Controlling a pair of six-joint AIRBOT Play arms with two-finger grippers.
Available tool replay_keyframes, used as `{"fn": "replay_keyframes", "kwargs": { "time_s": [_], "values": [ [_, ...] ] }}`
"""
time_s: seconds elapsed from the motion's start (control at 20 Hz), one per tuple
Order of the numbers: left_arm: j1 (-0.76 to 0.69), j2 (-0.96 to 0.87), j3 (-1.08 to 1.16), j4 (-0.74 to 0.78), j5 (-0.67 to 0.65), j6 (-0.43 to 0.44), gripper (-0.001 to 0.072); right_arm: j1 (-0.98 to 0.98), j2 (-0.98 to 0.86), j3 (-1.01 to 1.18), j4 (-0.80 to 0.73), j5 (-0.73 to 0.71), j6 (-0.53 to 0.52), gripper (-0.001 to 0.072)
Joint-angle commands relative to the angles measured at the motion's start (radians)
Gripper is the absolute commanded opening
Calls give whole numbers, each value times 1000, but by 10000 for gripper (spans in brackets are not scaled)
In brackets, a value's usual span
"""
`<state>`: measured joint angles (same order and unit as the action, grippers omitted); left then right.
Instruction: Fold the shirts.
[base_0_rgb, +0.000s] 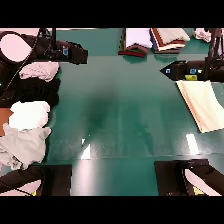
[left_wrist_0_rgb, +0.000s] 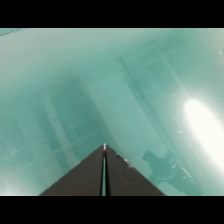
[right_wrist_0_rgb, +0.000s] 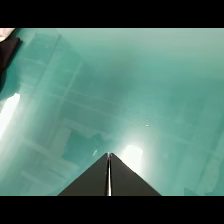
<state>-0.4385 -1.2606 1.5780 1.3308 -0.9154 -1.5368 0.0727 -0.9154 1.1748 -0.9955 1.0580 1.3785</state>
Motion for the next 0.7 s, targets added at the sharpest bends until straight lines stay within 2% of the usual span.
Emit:
{"fn": "replay_keyframes", "kwargs": {
  "time_s": [0.0,0.55,0.6,0.65],
  "values": [
    [0,0,0,0,0,0,22,3,0,0,0,0,0,14],
    [0,0,0,-26,14,-8,22,3,0,0,0,0,0,14],
    [0,-1,0,-26,46,13,23,3,0,0,0,0,0,14],
    [3,-1,0,16,79,71,64,3,0,0,0,0,0,14]
  ]
}}
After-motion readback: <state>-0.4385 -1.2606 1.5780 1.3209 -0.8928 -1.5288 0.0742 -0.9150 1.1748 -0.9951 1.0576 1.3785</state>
